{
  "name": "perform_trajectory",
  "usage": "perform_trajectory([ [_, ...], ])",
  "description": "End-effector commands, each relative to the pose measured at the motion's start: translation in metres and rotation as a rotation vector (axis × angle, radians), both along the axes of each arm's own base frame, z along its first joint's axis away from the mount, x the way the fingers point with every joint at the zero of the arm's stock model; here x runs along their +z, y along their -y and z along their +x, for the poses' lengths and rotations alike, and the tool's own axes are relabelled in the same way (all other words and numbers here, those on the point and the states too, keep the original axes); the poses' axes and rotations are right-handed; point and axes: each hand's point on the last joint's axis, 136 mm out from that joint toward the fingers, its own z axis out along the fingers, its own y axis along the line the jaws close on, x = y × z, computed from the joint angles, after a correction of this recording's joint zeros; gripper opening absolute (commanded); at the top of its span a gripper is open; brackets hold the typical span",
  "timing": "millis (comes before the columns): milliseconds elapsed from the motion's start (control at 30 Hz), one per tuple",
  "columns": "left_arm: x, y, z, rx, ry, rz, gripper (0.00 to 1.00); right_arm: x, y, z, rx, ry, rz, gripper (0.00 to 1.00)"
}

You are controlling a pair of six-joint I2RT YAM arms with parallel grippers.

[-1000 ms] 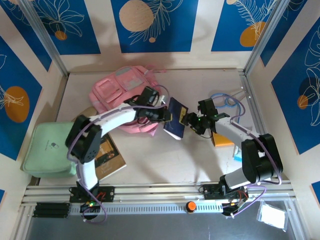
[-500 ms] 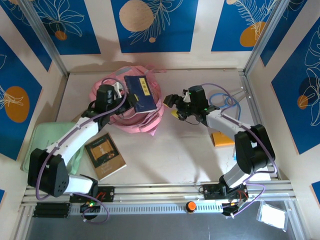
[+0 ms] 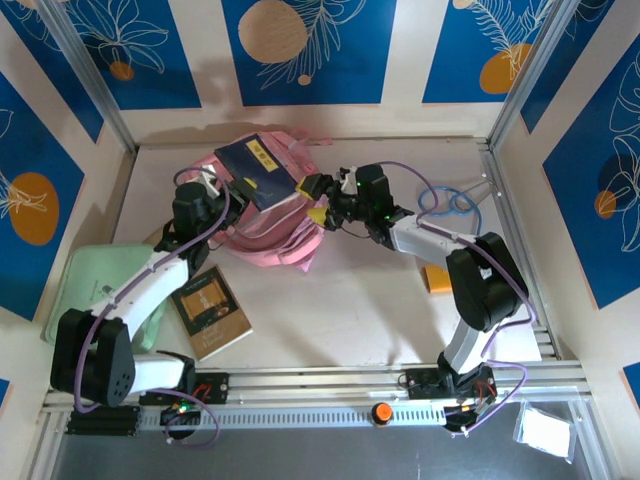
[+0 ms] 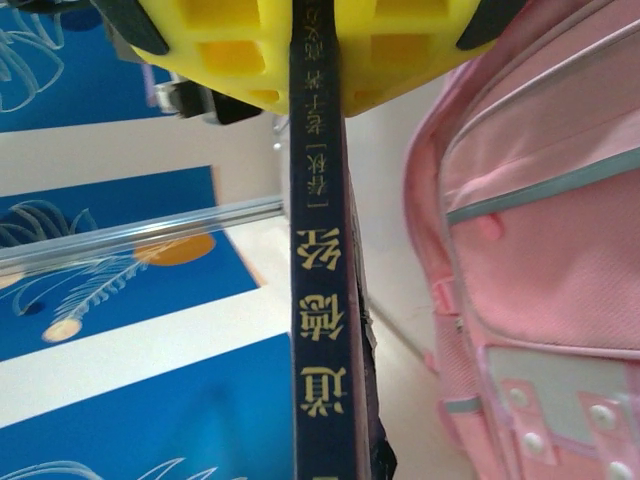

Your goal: Pack books, pencil case, and school supplies into a backpack

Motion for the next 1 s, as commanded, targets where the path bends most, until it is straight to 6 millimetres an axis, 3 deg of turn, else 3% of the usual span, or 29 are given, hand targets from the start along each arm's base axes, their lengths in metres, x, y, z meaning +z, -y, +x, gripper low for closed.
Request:
perform_trajectory([
  [0, 0.039, -0.001, 0.006, 0.01, 0.126, -0.113, 0.0, 0.03, -0.017, 0.009, -0.001, 0.037, 0.101, 0.89],
  [300, 0.037, 0.005, 0.015, -0.006, 0.117, -0.191, 0.0, 0.052, -0.056, 0.015, 0.046, 0.053, 0.193, 0.87],
  [400, 0.036, 0.006, 0.016, -0.003, 0.113, -0.211, 0.0, 0.053, -0.064, 0.018, 0.023, 0.038, 0.222, 0.79],
  [600, 0.03, 0.004, 0.017, 0.012, 0.087, -0.244, 0.0, 0.054, -0.058, 0.027, -0.082, 0.056, 0.234, 0.62],
  [700, 0.026, 0.003, 0.017, 0.018, 0.077, -0.248, 0.0, 0.059, -0.058, 0.03, -0.093, 0.082, 0.24, 0.48],
  [833, 0.021, 0.001, 0.014, 0.029, 0.065, -0.233, 0.02, 0.052, -0.057, 0.032, -0.1, 0.037, 0.227, 0.2],
  [900, 0.016, -0.002, 0.012, 0.038, 0.051, -0.202, 0.13, 0.045, -0.053, 0.032, -0.104, 0.012, 0.193, 0.08],
  [967, 0.007, -0.004, 0.009, 0.045, 0.032, -0.139, 0.32, 0.043, -0.048, 0.032, -0.109, 0.026, 0.153, 0.0],
])
